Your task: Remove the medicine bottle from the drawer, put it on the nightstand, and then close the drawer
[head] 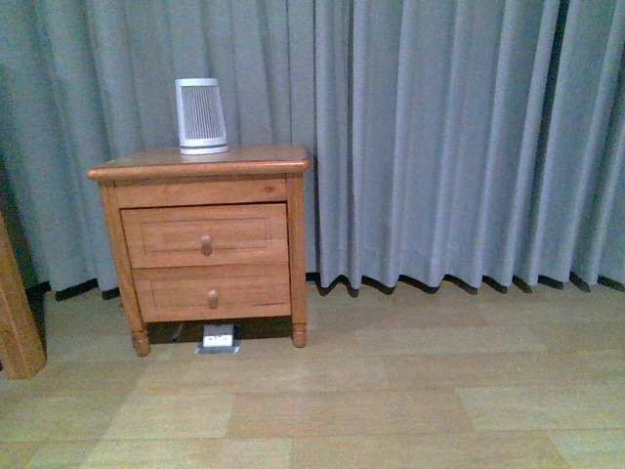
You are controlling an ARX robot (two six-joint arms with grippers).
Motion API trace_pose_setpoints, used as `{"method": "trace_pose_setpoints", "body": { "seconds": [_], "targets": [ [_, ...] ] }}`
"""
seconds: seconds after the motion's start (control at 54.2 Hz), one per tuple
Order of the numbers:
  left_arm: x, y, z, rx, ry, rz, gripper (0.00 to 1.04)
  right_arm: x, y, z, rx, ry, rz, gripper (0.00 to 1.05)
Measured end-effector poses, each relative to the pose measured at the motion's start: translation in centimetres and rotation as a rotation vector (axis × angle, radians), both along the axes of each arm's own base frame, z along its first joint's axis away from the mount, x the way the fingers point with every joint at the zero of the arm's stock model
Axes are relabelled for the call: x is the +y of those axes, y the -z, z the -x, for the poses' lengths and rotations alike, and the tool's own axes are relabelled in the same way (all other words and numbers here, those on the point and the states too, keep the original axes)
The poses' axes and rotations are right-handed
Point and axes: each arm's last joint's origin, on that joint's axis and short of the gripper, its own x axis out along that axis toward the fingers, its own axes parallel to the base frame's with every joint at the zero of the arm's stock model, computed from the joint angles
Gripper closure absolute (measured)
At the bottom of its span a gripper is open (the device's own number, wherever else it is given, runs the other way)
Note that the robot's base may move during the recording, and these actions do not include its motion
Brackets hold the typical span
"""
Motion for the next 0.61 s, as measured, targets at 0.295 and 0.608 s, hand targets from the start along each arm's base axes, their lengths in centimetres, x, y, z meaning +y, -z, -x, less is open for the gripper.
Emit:
{"method": "trace_pose_setpoints", "body": {
  "seconds": [0.295,0.608],
  "targets": [
    [0.00,0.00,0.00,0.000,0.000,0.000,0.07,0.00,0.00,0.00,0.000,0.000,0.000,0.07],
    [0.00,0.00,0.00,0.000,0.000,0.000,0.07,0.00,0.00,0.00,0.000,0.000,0.000,0.07]
  ]
}}
